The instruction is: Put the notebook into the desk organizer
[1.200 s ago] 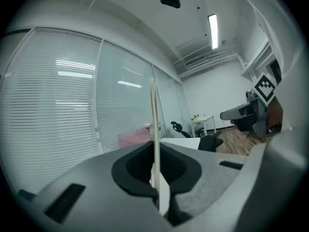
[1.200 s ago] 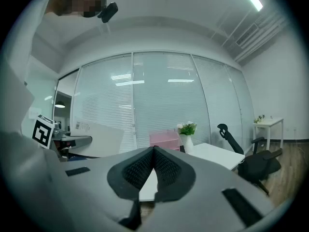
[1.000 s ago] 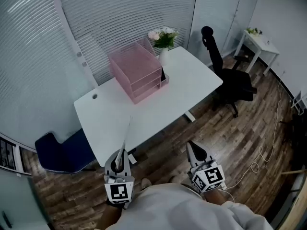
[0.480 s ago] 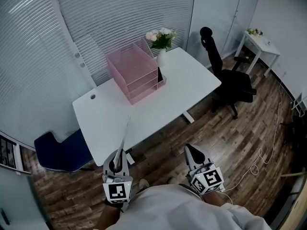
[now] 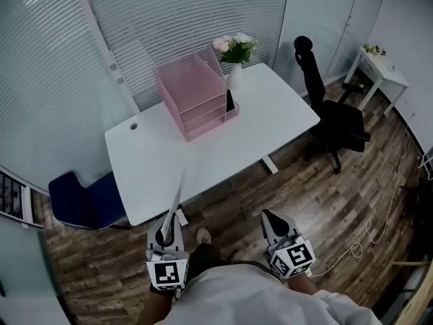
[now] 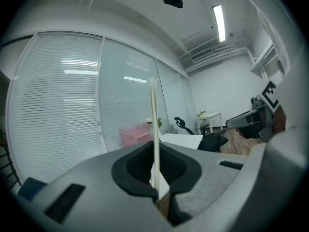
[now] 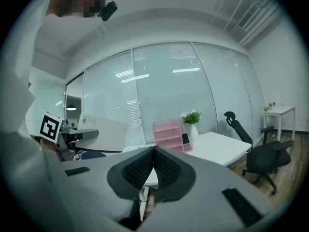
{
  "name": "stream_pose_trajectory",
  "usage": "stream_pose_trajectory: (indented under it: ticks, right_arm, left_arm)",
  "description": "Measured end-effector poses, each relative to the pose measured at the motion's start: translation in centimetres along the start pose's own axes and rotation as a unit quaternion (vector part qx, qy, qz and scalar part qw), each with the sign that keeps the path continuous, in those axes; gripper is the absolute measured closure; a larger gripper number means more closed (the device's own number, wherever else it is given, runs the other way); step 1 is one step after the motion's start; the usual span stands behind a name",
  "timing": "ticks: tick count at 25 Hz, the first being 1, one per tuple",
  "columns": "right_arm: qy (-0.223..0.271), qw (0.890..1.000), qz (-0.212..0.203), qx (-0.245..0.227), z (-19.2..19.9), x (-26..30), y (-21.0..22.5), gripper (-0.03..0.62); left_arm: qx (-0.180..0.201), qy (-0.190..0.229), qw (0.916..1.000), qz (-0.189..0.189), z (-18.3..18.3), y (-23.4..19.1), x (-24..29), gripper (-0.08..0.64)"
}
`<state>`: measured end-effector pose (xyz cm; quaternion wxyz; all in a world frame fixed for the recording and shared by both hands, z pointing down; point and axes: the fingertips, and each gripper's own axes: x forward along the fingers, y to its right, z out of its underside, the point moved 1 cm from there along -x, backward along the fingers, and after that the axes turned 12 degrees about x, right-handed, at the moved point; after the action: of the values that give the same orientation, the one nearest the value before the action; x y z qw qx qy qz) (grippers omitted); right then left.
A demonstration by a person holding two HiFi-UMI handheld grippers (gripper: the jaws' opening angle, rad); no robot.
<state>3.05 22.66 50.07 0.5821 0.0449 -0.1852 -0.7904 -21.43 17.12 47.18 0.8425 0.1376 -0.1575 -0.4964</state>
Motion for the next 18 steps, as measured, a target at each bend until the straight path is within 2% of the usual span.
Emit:
stream_pose_trajectory:
  ticks: [4,7,14,18]
  right_arm:
    - [-0.004,1.0,-0.005,-0.004,-0.3,2.7,1.0,0.578]
    - [0.003,1.0,-0.002,-0.008,-1.4,5.3,1.7,0.578]
    - [-0.007,1.0,0.02,-0.023,-3.9,11.8,4.5,0.578]
    - [0.0,0.999,0.017,-0.032,-6.4,17.1,4.9,0.578]
  left_arm:
    - [-0.001,-0.017,0.9998,-0.011,0.8,-1.6,2.0,0.545]
    - [-0.001,-0.002,0.9999,-0.016,0.6,-3.1,5.0,0.545]
    - [-0.006,0.0,0.9998,0.017,-0.1,-5.2,12.7,0.545]
    - [-0.01,0.001,0.9993,0.035,-0.4,-6.8,16.8,0.545]
